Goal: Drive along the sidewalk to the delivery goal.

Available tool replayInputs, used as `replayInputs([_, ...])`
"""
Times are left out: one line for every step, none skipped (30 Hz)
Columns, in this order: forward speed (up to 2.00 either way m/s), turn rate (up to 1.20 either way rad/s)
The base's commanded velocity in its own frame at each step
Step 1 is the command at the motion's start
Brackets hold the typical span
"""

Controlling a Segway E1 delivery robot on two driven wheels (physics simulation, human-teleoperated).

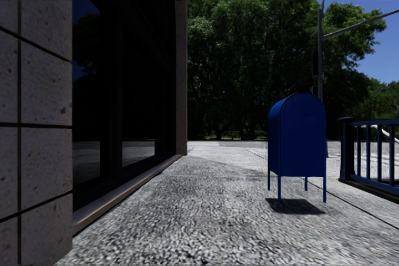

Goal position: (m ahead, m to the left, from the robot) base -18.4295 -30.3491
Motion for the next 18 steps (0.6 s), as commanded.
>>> replayInputs([2.00,0.00])
replayInputs([2.00,0.00])
replayInputs([2.00,0.00])
replayInputs([2.00,0.00])
replayInputs([2.00,0.00])
replayInputs([2.00,0.00])
replayInputs([2.00,0.00])
replayInputs([2.00,0.00])
replayInputs([2.00,0.00])
replayInputs([2.00,0.00])
replayInputs([2.00,0.00])
replayInputs([2.00,0.00])
replayInputs([2.00,0.00])
replayInputs([2.00,-0.79])
replayInputs([2.00,-1.20])
replayInputs([2.00,-1.20])
replayInputs([2.00,-1.14])
replayInputs([2.00,-0.13])
